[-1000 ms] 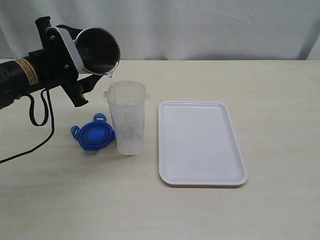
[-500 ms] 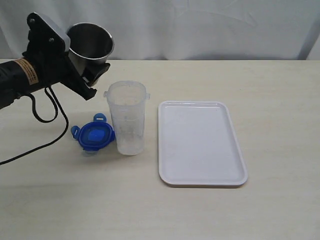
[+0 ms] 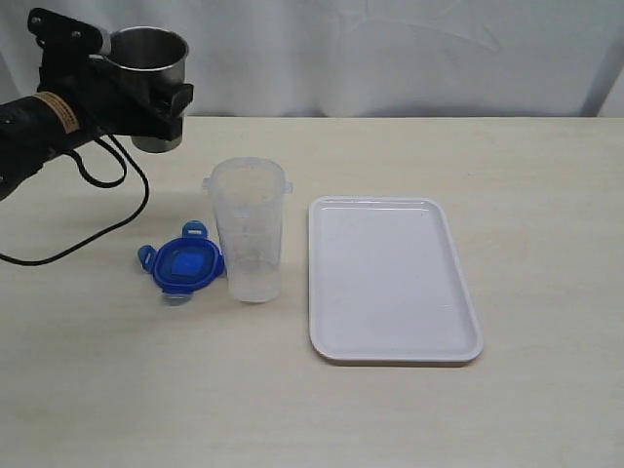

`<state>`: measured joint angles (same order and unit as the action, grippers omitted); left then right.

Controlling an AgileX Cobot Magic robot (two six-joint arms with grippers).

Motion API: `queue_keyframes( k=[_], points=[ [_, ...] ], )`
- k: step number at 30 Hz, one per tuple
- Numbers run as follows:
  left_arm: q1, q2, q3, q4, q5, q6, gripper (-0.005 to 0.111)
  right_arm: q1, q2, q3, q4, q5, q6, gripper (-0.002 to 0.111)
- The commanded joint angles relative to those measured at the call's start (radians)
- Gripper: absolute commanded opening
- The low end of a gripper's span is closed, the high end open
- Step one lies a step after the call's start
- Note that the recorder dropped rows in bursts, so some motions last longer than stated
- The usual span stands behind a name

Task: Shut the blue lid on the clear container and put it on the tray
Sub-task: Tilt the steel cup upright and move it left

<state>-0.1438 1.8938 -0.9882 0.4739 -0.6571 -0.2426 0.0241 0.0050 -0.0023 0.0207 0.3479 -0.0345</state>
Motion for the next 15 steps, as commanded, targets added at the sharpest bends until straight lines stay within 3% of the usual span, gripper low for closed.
queue_keyframes(
  k=[1, 6, 10, 15],
  points=[
    [0.059, 0.065, -0.069, -0.022, -0.078, -0.055, 0.0, 0.002, -0.005, 0.002, 0.001, -0.003, -0.004, 0.004],
    [0.147, 0.147, -0.09, -0.022, -0.192, -0.072, 0.0, 0.002, -0.005, 0.002, 0.001, -0.003, -0.004, 0.004],
    [0.205, 0.225, -0.16, -0.011, -0.184, -0.076, 0.0, 0.002, -0.005, 0.002, 0.001, -0.003, -0.004, 0.004],
    [0.224, 0.341, -0.273, 0.008, -0.189, -0.076, 0.0, 0.002, -0.005, 0.002, 0.001, -0.003, -0.004, 0.004]
  ],
)
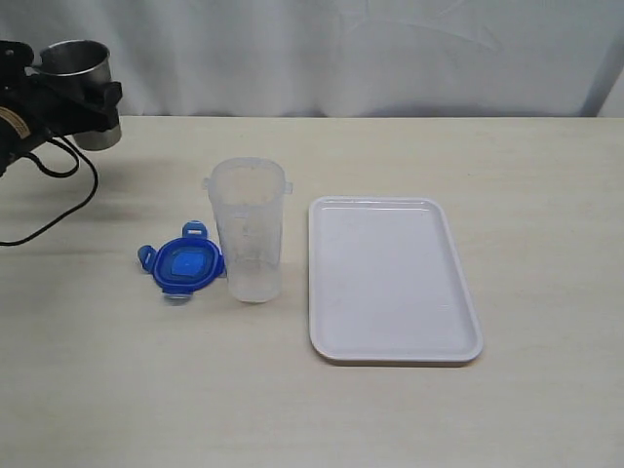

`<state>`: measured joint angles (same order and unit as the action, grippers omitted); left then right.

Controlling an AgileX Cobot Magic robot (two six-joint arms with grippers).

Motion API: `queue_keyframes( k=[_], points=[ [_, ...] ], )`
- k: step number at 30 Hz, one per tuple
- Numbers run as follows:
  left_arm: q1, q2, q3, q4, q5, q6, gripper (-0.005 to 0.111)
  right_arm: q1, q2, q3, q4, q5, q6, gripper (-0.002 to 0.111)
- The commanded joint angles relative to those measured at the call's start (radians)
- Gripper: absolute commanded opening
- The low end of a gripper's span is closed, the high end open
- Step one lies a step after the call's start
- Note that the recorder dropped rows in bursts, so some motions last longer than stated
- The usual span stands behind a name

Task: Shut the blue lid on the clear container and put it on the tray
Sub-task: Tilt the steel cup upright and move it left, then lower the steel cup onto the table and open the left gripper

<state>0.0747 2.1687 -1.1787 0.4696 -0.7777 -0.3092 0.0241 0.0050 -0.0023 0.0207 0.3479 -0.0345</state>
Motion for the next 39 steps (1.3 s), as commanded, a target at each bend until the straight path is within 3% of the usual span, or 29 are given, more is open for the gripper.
queue_keyframes(
  k=[1, 8, 28, 30, 33, 35, 39],
  points=[
    [0.006, 0.083, -0.107, 0.02, -0.068, -0.01, 0.0, 0.002, -0.005, 0.002, 0.001, -0.003, -0.004, 0.004],
    [0.006, 0.19, -0.208, 0.024, -0.07, -0.062, 0.0, 0.002, -0.005, 0.002, 0.001, -0.003, -0.004, 0.004],
    [0.006, 0.286, -0.212, 0.023, -0.133, -0.022, 0.001, 0.002, -0.005, 0.002, 0.001, -0.003, -0.004, 0.004],
    [0.008, 0.286, -0.212, 0.052, -0.122, -0.005, 0.014, 0.002, -0.005, 0.002, 0.001, -0.003, -0.004, 0.004],
    [0.008, 0.286, -0.212, 0.065, -0.117, -0.005, 0.056, 0.002, -0.005, 0.002, 0.001, -0.003, -0.004, 0.004],
    [0.008, 0.286, -0.212, 0.061, -0.118, -0.005, 0.076, 0.002, -0.005, 0.002, 0.001, -0.003, -0.004, 0.004],
    [0.008, 0.286, -0.212, 0.061, -0.114, -0.005, 0.094, 0.002, -0.005, 0.002, 0.001, -0.003, -0.004, 0.004]
  ],
)
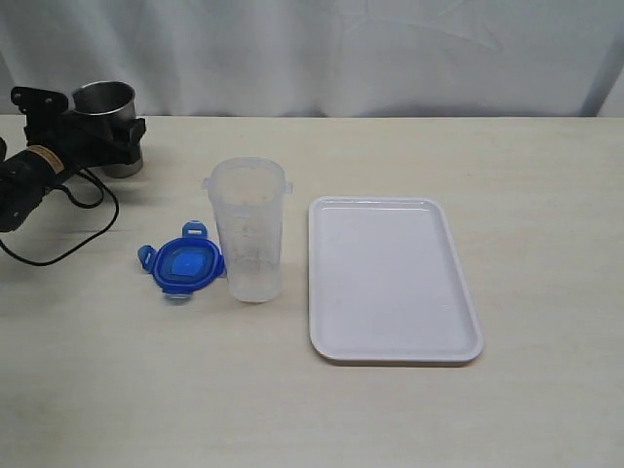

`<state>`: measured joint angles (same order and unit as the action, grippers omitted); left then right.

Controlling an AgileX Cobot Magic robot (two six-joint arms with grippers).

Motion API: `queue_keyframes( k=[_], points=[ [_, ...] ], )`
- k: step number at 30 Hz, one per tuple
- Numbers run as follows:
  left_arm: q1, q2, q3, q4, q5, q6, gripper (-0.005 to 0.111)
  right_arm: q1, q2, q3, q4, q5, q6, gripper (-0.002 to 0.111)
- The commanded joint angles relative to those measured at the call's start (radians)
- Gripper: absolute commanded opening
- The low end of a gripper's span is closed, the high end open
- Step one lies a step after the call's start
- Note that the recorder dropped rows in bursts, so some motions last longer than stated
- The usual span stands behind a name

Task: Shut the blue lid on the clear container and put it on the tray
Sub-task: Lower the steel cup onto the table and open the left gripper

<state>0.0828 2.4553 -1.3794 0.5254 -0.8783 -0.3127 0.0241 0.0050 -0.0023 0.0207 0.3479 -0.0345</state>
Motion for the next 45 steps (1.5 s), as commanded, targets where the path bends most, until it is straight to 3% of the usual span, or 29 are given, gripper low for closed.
queue_keyframes(
  k=[1, 8, 13, 16, 23, 35, 38, 45],
  points=[
    [-0.001, 0.0, -0.011, 0.013, -0.013, -0.002, 0.093, 0.002, -0.005, 0.002, 0.001, -0.003, -0.004, 0.004],
    [-0.001, 0.0, -0.011, -0.04, -0.026, -0.002, 0.093, 0.002, -0.005, 0.002, 0.001, -0.003, -0.004, 0.004],
    [-0.001, -0.003, -0.011, -0.148, 0.077, -0.002, 0.093, 0.002, -0.005, 0.002, 0.001, -0.003, -0.004, 0.004],
    [-0.001, -0.003, -0.011, -0.139, 0.135, -0.002, 0.093, 0.002, -0.005, 0.002, 0.001, -0.003, -0.004, 0.004],
    [-0.001, -0.003, -0.011, -0.003, 0.119, -0.002, 0.093, 0.002, -0.005, 0.002, 0.001, -0.003, -0.004, 0.004],
    [-0.001, -0.003, -0.011, -0.089, 0.137, 0.038, 0.093, 0.002, -0.005, 0.002, 0.001, -0.003, -0.004, 0.004],
    [-0.001, -0.018, -0.008, -0.108, 0.217, 0.036, 0.093, 0.002, -0.005, 0.002, 0.001, -0.003, -0.004, 0.004],
    [-0.001, -0.03, -0.007, 0.034, 0.227, 0.0, 0.093, 0.002, -0.005, 0.002, 0.001, -0.003, -0.004, 0.004]
  ],
)
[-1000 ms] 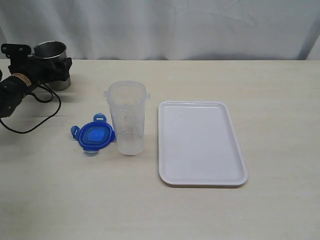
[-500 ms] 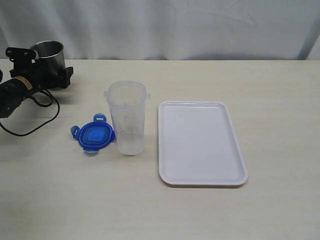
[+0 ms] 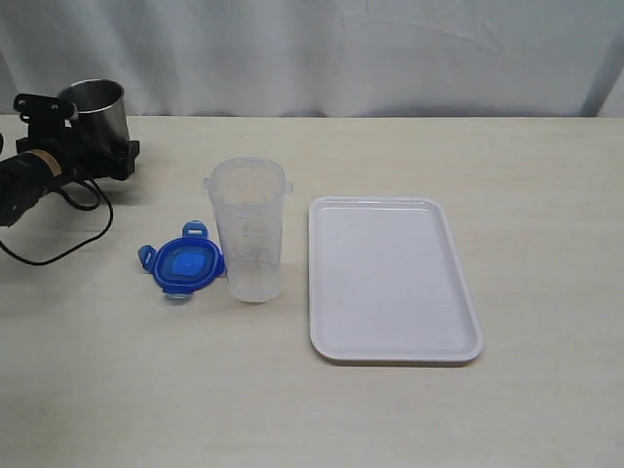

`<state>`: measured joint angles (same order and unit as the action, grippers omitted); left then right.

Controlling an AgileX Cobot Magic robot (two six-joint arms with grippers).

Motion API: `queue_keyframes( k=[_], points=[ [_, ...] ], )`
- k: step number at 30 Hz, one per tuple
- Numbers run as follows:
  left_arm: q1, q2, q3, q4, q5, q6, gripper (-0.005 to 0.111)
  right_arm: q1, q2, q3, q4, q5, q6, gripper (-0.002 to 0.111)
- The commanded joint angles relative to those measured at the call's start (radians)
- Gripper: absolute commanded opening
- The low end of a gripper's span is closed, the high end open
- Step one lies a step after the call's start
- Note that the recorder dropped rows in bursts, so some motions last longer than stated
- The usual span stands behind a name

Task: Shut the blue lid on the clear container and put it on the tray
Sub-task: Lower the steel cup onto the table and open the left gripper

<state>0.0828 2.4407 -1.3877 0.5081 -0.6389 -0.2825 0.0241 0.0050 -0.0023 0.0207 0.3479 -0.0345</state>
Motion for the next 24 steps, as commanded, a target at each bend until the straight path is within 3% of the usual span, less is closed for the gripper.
queue_keyframes(
  k=[1, 13, 24],
  points=[
    [-0.001, -0.015, 0.001, 0.051, -0.021, -0.043, 0.093, 0.002, -0.005, 0.002, 0.001, -0.003, -0.004, 0.004],
    [0.004, -0.017, 0.108, 0.045, -0.126, -0.048, 0.093, 0.002, -0.005, 0.002, 0.001, -0.003, -0.004, 0.004],
    [0.022, -0.135, 0.275, -0.09, -0.151, 0.051, 0.093, 0.002, -0.005, 0.002, 0.001, -0.003, -0.004, 0.004]
  ],
)
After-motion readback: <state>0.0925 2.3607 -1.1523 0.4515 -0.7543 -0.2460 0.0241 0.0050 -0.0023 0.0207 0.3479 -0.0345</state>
